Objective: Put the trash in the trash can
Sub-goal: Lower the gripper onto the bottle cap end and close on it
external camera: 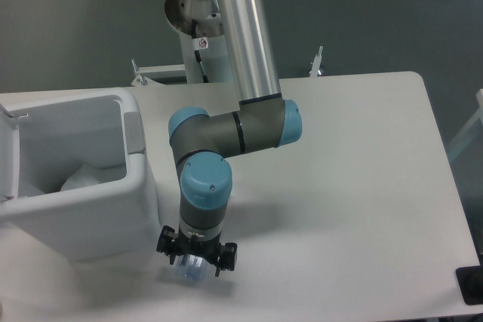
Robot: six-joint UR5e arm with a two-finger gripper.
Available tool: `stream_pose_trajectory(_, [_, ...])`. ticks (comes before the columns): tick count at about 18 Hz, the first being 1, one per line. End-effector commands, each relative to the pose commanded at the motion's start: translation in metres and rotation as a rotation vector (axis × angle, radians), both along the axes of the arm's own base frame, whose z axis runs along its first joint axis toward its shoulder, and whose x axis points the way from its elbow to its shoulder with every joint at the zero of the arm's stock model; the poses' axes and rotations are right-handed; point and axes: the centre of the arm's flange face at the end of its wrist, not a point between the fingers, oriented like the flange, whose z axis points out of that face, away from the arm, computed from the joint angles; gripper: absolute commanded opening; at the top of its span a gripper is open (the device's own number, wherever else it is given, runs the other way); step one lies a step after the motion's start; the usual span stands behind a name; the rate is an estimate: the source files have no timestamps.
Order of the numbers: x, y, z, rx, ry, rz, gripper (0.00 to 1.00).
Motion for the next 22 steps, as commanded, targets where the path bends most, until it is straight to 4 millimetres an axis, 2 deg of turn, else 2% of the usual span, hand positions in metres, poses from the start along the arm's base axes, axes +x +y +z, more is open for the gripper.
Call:
stream_pose_trajectory(3, [-0.001,0.000,-0.006,-0.016,0.009,0.000,1.00])
stream_pose_trajectory(6, [0.009,0.004,-0.012,-0.045,0.037,-0.015,1.00])
stream_pose_trajectory(18, [0.009,0.008,-0.024,-0.058,0.036,-0.018,0.99])
stream_pose_trajectory(22, [0.009,0.008,-0.024,-0.057,0.037,-0.017,0.95])
